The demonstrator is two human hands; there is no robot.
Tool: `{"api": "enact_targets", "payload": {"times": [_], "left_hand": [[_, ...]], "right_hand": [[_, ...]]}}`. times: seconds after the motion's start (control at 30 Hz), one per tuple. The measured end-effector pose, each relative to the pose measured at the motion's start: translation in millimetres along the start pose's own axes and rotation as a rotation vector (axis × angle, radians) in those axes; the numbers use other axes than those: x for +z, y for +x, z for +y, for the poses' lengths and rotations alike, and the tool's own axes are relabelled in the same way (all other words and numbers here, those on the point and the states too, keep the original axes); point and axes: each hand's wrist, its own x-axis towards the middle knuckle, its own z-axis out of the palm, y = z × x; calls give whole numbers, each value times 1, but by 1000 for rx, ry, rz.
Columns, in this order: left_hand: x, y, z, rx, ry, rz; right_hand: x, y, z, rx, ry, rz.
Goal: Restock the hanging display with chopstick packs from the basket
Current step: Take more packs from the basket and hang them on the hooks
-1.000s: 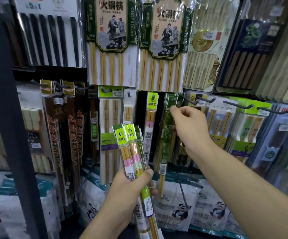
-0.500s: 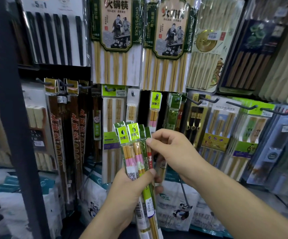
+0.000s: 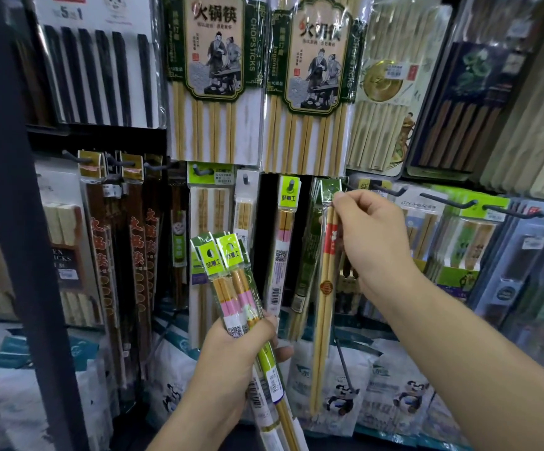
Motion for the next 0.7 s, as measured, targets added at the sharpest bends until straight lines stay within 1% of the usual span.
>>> {"api": "enact_targets", "payload": {"times": [0.33, 0.53, 0.63, 0.67, 0.7], "left_hand": [[0, 1, -2, 18, 52, 2], [-1, -1, -4, 33, 76, -20], [-1, -1, -2, 41, 80, -61], [0, -2, -1, 41, 80, -72], [0, -2, -1, 42, 85, -78]], "right_hand": [[4, 12, 11, 7, -60, 26], [7, 16, 20, 0, -125, 90], [9, 4, 24, -19, -188, 149], [9, -3, 27, -15, -196, 140], [9, -12, 29, -9, -202, 96]]}}
